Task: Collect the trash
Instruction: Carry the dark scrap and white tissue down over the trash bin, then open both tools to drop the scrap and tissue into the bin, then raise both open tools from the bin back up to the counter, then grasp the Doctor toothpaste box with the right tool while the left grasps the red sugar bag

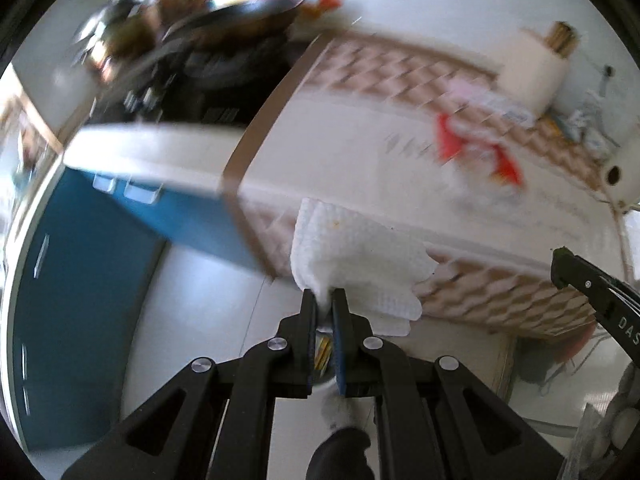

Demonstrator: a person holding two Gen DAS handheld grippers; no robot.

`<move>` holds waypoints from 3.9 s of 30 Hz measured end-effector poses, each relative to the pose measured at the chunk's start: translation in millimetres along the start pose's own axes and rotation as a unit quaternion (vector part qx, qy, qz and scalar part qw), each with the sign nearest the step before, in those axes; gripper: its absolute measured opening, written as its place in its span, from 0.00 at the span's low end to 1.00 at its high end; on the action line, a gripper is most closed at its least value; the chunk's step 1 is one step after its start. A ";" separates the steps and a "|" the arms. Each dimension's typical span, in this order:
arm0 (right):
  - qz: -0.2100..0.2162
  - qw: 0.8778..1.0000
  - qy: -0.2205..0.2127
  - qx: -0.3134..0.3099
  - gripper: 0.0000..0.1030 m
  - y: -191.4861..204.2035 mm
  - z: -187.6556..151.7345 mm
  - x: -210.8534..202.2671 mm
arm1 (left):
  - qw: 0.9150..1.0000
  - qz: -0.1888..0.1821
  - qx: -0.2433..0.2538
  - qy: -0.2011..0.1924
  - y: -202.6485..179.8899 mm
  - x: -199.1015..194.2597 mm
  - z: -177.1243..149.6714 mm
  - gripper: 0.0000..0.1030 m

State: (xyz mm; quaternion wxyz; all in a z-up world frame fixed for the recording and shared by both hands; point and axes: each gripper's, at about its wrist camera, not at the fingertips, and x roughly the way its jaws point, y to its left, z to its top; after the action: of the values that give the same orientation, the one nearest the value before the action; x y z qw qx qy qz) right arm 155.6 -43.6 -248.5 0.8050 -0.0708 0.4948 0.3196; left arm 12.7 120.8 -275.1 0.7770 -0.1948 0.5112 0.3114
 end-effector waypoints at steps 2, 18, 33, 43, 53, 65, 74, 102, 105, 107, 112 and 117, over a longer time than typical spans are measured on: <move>-0.001 0.999 0.024 -0.038 0.22 29.0 -17.1 20.6 | 1.000 0.008 -0.019 0.022 18.6 19.5 -13.9 0.05; 0.037 0.956 0.233 -0.172 0.22 114.3 -193.6 292.2 | 0.952 -0.034 -0.191 0.237 126.1 325.8 -153.0 0.05; 0.070 0.922 0.356 -0.138 0.30 77.8 -316.1 532.9 | 0.920 -0.043 -0.221 0.320 138.3 490.6 -248.3 0.31; 0.033 0.923 0.339 -0.182 0.95 84.3 -303.4 504.1 | 0.944 0.042 -0.198 0.260 150.1 416.3 -220.0 0.96; 0.003 0.929 0.297 -0.223 0.99 105.3 -259.9 406.7 | 0.956 0.079 -0.192 0.206 143.8 288.9 -194.5 0.96; 0.025 0.944 0.237 -0.229 0.99 127.1 -184.2 218.7 | 0.971 0.067 -0.172 0.150 118.3 128.7 -154.1 0.96; 0.050 0.954 0.191 -0.227 0.99 138.8 -135.2 93.3 | 0.981 0.054 -0.160 0.100 109.9 25.9 -129.2 0.96; 0.061 0.994 0.090 0.000 0.99 -34.0 74.4 17.5 | 0.997 -0.030 -0.037 0.056 -79.0 52.5 113.0 0.94; 0.045 0.992 0.112 0.024 0.99 -84.3 108.5 50.3 | 0.993 -0.060 -0.004 0.101 -122.2 103.9 147.0 0.94; 0.041 0.991 0.127 0.025 0.99 -110.6 123.3 72.8 | 0.990 -0.060 0.017 0.127 -144.1 133.5 160.7 0.94; 0.066 0.977 0.194 0.052 0.97 -162.7 146.9 148.5 | 0.978 -0.057 0.050 0.196 -177.8 192.2 173.4 0.85; 0.134 0.959 0.242 0.064 0.56 -174.3 154.0 207.2 | 0.976 -0.066 0.043 0.204 -186.7 195.2 174.2 0.80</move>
State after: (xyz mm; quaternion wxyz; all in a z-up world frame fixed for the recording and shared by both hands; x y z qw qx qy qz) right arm 436.6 -22.1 -381.1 0.6135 -0.0273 0.6996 0.3653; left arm 312.8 148.3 -386.8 0.6829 -0.2539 0.6577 0.1914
